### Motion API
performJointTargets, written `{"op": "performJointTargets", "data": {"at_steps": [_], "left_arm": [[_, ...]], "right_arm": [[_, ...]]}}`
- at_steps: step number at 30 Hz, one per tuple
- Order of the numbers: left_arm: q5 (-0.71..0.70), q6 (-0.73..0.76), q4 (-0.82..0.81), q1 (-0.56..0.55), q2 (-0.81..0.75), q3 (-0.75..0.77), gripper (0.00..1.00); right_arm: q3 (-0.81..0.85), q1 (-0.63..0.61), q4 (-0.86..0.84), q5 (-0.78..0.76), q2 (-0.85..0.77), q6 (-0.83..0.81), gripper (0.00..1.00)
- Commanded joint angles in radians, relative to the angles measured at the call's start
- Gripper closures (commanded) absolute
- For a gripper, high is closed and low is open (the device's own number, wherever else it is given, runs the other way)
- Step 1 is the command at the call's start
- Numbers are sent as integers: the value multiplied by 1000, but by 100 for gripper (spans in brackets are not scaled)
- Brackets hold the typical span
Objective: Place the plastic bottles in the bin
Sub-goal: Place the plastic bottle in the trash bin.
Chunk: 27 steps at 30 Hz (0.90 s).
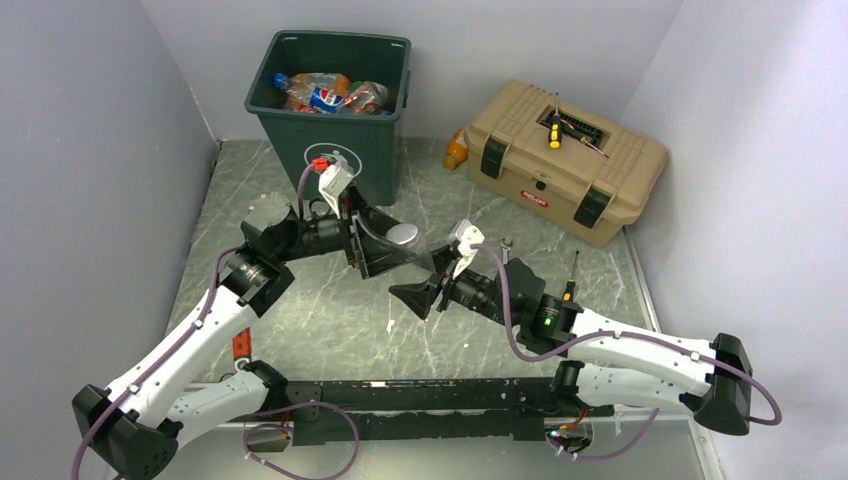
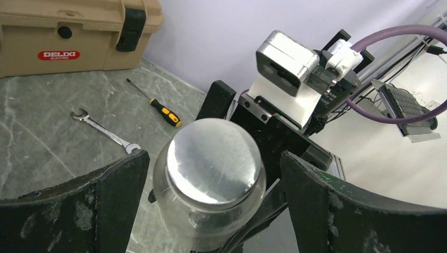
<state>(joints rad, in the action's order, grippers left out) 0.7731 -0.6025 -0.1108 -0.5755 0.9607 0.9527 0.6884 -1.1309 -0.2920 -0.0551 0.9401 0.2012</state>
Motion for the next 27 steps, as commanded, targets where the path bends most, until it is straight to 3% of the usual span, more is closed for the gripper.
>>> {"op": "performJointTargets", "data": {"at_steps": [1, 3, 6, 13, 15, 18, 19, 22, 27], "left_arm": [[-6, 33, -24, -27, 12, 6, 1], [-15, 41, -21, -39, 20, 8, 1], [-15, 45, -43, -53, 25, 0, 12], [-12, 60, -46, -64, 44, 8, 59], [-22, 67, -40, -64, 43, 11, 75], [-93, 121, 18, -64, 28, 43, 97], [-151, 146, 51, -64, 19, 54, 100], [-388, 178, 199, -64, 7, 172, 100], [-632, 360, 361, -63, 122, 540, 100]], "right_arm": [[20, 2, -71, -11, 9, -4, 67], [23, 2, -71, -9, 12, -2, 67], [25, 1, -66, -9, 11, 1, 66], [24, 2, -54, -17, -9, 10, 60], [29, 2, -36, -18, -14, 18, 46], [56, 2, 15, -25, -25, 41, 8], [74, 2, 49, -35, -31, 47, 1], [155, 2, 217, -87, -61, 51, 0], [188, 2, 371, -158, -190, 40, 0]]}}
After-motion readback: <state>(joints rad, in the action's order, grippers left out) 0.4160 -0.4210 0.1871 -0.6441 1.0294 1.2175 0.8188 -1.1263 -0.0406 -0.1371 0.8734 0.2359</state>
